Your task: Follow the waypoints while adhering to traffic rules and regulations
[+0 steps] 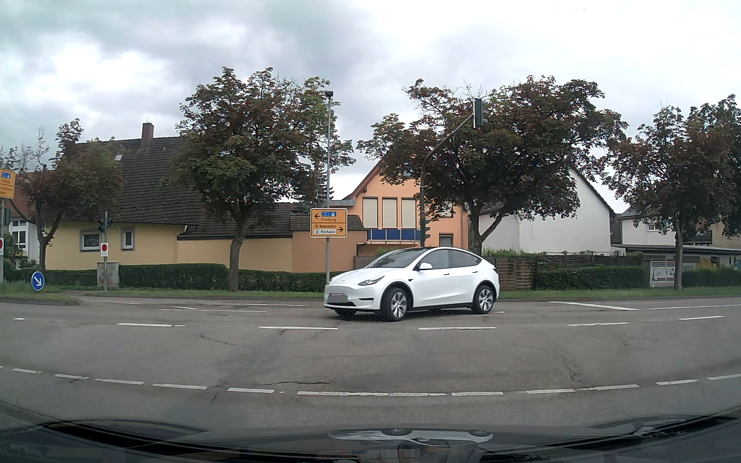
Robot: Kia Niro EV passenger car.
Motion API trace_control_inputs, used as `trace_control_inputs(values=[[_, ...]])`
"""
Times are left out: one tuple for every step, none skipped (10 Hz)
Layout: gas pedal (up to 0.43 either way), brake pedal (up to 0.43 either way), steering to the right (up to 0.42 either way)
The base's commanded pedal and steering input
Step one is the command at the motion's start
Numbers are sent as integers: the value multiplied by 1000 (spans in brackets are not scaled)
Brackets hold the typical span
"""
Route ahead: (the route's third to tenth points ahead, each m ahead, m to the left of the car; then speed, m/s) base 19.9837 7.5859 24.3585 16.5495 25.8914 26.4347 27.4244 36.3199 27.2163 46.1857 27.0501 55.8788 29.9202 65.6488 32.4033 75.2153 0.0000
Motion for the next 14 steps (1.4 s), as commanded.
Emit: trace_control_inputs(values=[[0,140,-13],[0,140,-13],[0,134,-13],[0,140,-13],[0,134,-13],[0,134,-13],[0,134,-13],[0,140,-13],[0,134,-13],[0,128,-13],[0,140,-13],[0,134,-13],[0,134,-12],[0,134,-13]])
